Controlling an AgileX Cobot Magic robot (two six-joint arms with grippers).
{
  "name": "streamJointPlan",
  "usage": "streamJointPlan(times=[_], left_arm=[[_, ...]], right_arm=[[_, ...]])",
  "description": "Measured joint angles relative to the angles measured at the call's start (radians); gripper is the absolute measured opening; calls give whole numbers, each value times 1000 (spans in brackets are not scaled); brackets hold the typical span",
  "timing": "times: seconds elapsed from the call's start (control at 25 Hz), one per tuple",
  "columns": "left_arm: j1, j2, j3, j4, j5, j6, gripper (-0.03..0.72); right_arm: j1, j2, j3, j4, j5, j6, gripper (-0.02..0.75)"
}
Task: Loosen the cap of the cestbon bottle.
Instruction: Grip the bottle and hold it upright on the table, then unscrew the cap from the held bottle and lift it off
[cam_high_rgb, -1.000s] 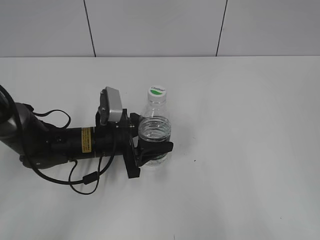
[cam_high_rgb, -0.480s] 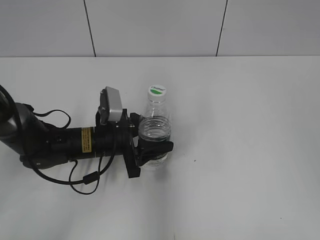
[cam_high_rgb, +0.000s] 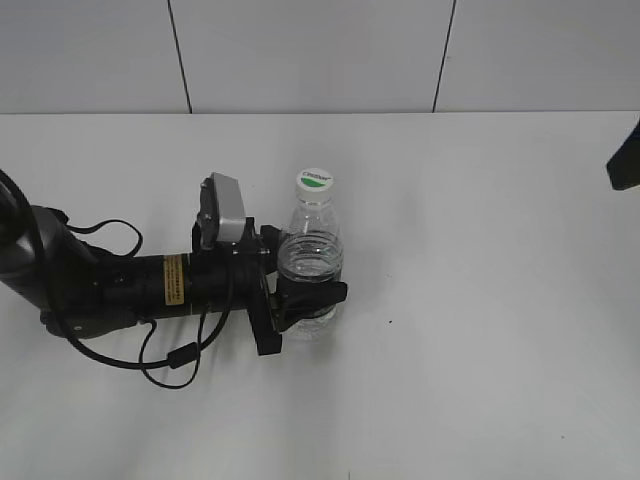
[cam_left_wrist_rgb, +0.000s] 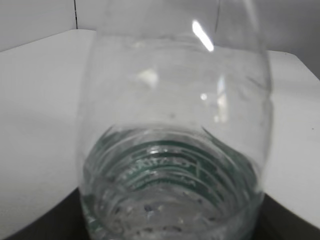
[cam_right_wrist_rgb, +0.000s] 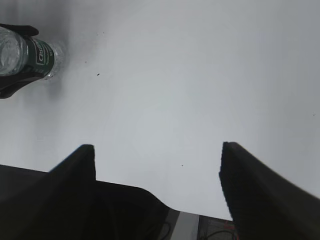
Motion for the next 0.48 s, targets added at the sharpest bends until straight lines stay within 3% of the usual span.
streamJointPlan(times=[0.16, 0.48], left_arm=[[0, 0, 0, 0, 0, 0, 402], [0, 0, 0, 0, 0, 0, 402]], right_arm=[[55, 94, -87, -8, 47, 16, 587], [326, 253, -319, -105, 77, 141, 587]])
